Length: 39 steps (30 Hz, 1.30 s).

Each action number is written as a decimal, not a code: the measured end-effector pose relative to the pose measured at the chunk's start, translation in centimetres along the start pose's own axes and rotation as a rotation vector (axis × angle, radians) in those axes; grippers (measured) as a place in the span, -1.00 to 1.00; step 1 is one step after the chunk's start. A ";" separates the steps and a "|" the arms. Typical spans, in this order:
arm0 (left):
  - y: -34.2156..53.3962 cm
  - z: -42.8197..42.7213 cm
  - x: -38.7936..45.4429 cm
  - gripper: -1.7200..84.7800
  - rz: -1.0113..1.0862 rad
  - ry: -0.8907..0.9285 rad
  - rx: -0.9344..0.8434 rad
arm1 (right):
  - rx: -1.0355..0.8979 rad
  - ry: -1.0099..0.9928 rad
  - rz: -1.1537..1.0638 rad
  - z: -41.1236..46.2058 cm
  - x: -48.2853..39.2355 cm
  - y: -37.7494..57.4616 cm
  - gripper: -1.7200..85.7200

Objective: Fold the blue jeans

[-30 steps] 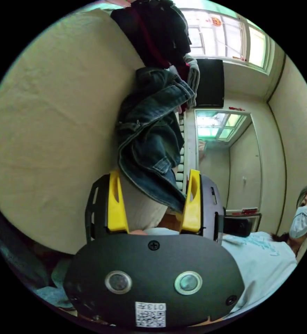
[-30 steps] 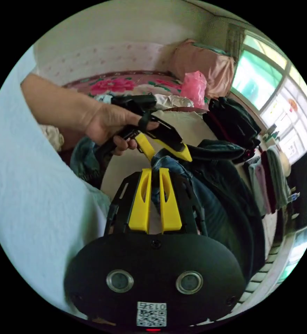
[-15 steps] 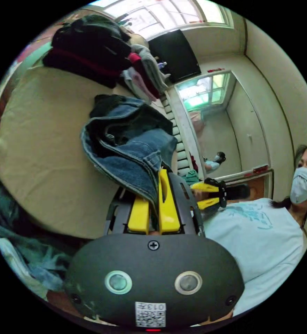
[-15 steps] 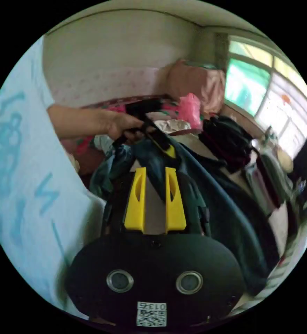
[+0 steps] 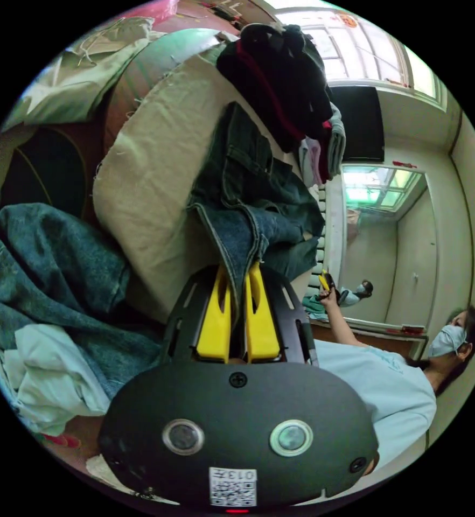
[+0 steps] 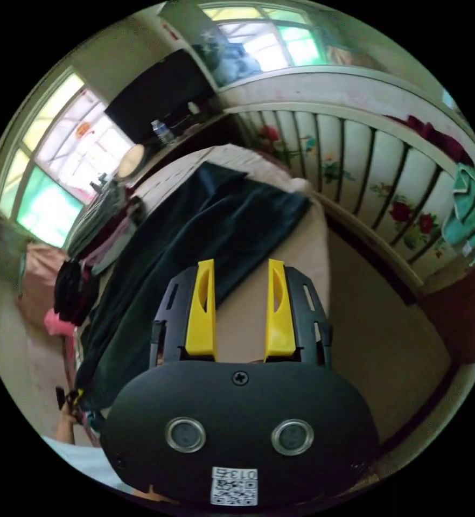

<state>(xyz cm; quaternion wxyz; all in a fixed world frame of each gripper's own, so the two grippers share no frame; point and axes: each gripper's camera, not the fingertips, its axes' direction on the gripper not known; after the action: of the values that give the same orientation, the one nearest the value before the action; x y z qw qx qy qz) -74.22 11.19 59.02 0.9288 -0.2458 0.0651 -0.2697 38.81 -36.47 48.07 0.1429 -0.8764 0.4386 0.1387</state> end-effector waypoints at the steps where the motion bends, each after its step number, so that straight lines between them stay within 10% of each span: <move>1: 0.0 0.2 0.2 -0.85 -0.020 -0.046 0.001 | 0.003 0.027 0.020 0.4 0.8 -0.8 -0.64; 15: 0.7 -0.4 1.0 -0.84 -0.180 -0.199 0.074 | -0.179 0.442 -0.230 11.0 3.5 -13.3 -0.88; 24: 0.6 -5.2 6.6 -0.87 0.030 -0.231 0.010 | 0.040 0.240 -0.410 -0.8 2.6 -16.2 -0.91; 39: 2.5 -6.9 1.2 -0.85 -0.130 -0.278 -0.054 | -0.339 0.437 -0.368 5.0 10.4 -13.4 -0.89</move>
<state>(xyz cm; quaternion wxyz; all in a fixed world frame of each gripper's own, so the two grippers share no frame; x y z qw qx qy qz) -73.73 9.49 51.82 0.9024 -0.3094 -0.0730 -0.2909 55.11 -34.53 41.39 -0.0799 -0.9612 0.2639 -0.0099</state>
